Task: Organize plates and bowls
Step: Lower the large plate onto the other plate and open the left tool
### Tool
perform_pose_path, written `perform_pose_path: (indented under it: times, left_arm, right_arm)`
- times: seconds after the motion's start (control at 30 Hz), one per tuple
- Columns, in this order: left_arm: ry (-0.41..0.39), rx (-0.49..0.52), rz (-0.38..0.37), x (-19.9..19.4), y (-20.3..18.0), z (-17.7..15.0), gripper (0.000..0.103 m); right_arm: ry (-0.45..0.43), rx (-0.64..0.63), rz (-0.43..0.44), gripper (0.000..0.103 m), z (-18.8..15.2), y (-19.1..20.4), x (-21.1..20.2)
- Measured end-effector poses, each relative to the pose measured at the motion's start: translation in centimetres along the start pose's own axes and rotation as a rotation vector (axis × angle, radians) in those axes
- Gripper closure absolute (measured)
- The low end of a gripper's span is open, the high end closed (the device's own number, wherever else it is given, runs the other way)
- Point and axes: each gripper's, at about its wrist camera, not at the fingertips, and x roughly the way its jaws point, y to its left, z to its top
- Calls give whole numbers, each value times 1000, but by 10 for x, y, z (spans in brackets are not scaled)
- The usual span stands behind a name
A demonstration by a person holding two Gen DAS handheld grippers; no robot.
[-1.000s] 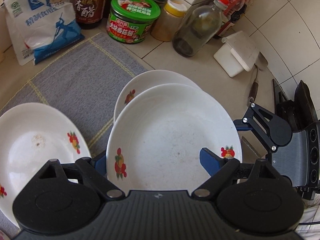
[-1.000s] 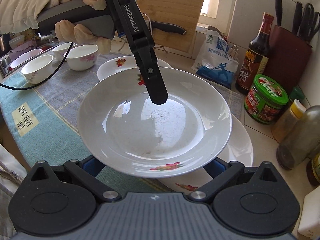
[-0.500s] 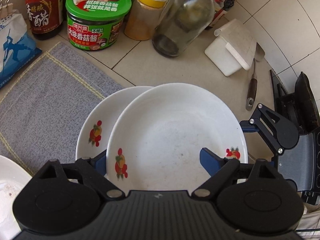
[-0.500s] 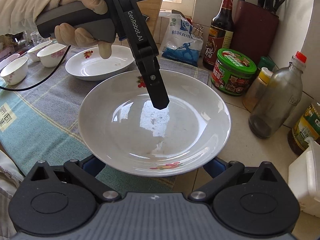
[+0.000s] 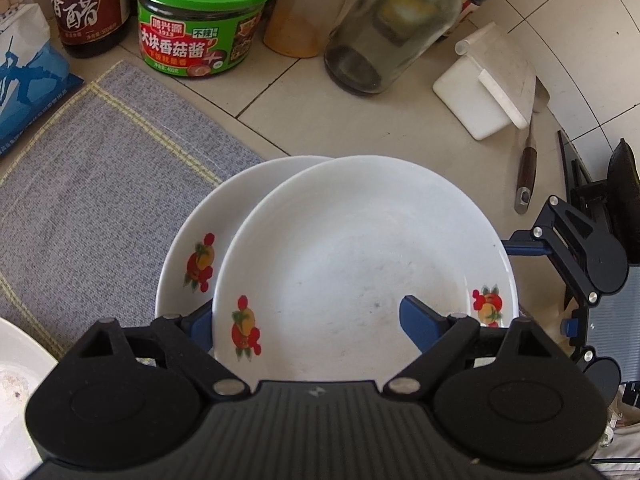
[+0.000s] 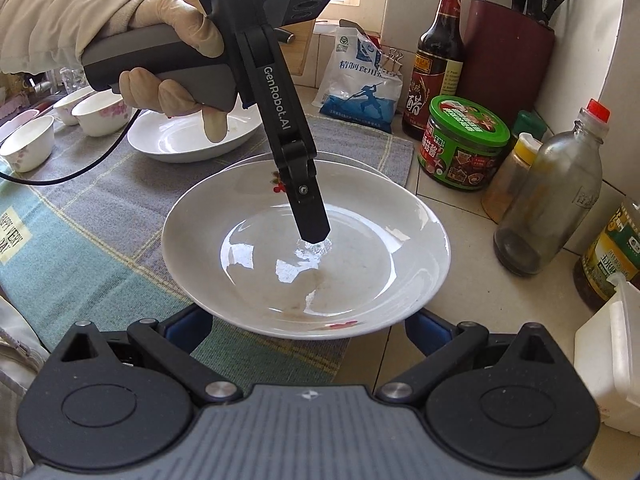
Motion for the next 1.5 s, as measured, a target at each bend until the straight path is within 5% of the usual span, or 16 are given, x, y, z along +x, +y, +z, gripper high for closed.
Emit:
perform_pose_path:
  times: [0.53, 1.0, 1.5]
  left_arm:
    - [25, -31, 35, -11, 3, -8, 13]
    - [-24, -105, 12, -38, 18, -23, 13]
    - [-100, -105, 71, -47, 7, -37, 13]
  right_arm:
    - [-21, 10, 20, 0, -1, 1, 0]
    - [-46, -10, 36, 0, 4, 5, 6]
    - [-64, -3, -3, 0, 8, 10, -1]
